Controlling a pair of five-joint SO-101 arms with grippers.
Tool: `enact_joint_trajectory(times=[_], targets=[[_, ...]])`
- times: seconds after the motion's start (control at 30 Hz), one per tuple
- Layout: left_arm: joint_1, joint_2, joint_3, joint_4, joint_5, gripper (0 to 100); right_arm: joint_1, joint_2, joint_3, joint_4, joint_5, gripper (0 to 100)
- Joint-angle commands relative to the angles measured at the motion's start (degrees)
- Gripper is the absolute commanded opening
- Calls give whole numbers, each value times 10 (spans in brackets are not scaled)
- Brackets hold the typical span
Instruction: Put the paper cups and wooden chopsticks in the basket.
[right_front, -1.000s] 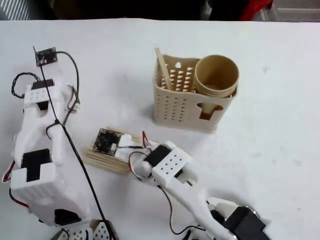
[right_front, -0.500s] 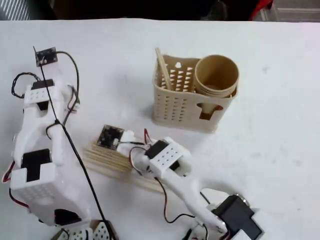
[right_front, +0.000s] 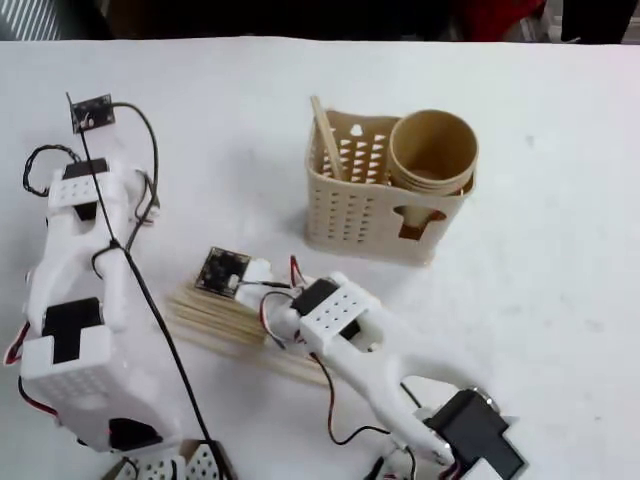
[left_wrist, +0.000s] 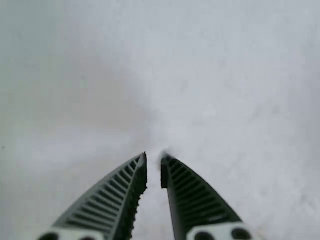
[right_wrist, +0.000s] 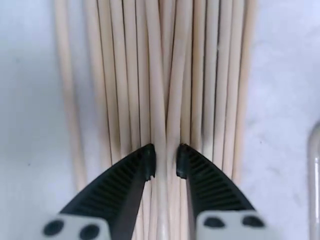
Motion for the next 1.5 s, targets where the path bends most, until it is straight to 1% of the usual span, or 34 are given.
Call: enact_joint_trajectory(times=[0.0, 0.2, 0.43, 0.5, 0.57, 0.63, 0.7, 0.8, 0.93, 1.0, 1.1, 1.2, 1.4, 1.47], targets=[[-6, -2, -3, -10, 3, 72, 19, -42, -21, 21, 6, 80], [-6, -2, -3, -10, 3, 72, 63, -80, -10, 38, 16, 80], [-6, -2, -3, -10, 3, 72, 61, -81, 2, 33, 29, 86], [-6, -2, -3, -10, 3, 72, 59, -87, -1, 15, 31, 115], [-6, -2, -3, -10, 3, 72, 51, -80, -30, 9, 36, 174], [-6, -2, -3, -10, 3, 72, 40, -73, -58, 15, 71, 228], [-6, -2, -3, -10, 3, 72, 34, -53, -94, 28, 97, 257], [-6, -2, -3, -10, 3, 72, 56, 4, -158, 25, 108, 259], [-6, -2, -4, -10, 3, 72, 101, 93, -251, 24, 146, 259], [-4, -2, -4, -10, 3, 72, 116, 127, -279, 5, 149, 259], [-2, -2, -7, -10, 3, 72, 117, 176, -293, -47, 182, 258], [-2, -2, -7, -10, 3, 72, 112, 222, -298, -72, 196, 258], [-2, -2, -7, -10, 3, 72, 124, 276, -304, -70, 194, 252], [-2, -2, -7, -10, 3, 72, 129, 276, -305, -45, 195, 210]])
